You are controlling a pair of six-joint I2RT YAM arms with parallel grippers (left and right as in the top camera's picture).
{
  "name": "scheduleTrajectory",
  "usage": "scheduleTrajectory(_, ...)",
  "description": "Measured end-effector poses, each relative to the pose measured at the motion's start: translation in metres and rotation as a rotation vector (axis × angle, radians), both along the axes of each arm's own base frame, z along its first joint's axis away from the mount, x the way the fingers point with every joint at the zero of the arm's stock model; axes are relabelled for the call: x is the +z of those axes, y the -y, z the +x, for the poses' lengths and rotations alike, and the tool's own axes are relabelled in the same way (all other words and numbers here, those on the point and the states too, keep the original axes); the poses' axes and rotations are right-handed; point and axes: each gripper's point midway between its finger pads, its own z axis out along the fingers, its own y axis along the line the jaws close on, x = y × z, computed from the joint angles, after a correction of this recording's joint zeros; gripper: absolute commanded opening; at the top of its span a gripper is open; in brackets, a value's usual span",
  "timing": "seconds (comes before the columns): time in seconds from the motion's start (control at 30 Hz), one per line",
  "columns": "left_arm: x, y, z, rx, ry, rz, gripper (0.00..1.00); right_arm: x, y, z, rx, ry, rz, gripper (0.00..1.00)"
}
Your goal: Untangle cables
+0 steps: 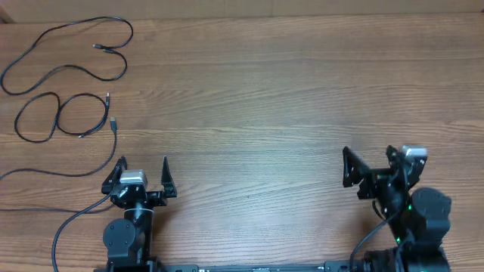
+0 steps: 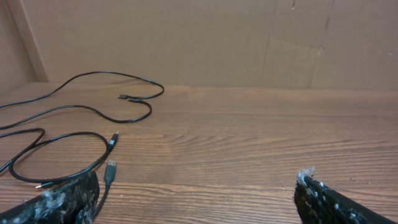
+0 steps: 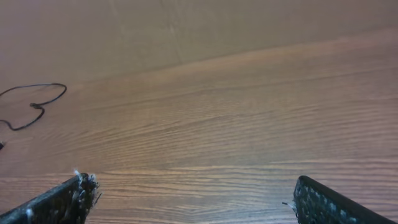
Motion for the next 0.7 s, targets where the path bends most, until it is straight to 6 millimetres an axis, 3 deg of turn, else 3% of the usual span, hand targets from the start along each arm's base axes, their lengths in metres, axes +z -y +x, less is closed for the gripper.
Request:
scheduleTrajectory(0.17,0.0,0.0,0.0,0.0,-0.001,0.0,1.0,-0.001,-0.002,-0.011,0.023,0.083,-0.037,1.0)
scheduleTrajectory(0.33,0.0,0.0,0.0,0.0,0.0,0.0,1.0,-0.019,-0.003,-0.016,0.034,0.12,-0.077,1.0)
scheduleTrajectory(0.7,0.0,0.0,0.0,0.0,0.0,0.0,1.0,-0.03,-0.002,-0.002,0.038,0.255,-0.122,1.0)
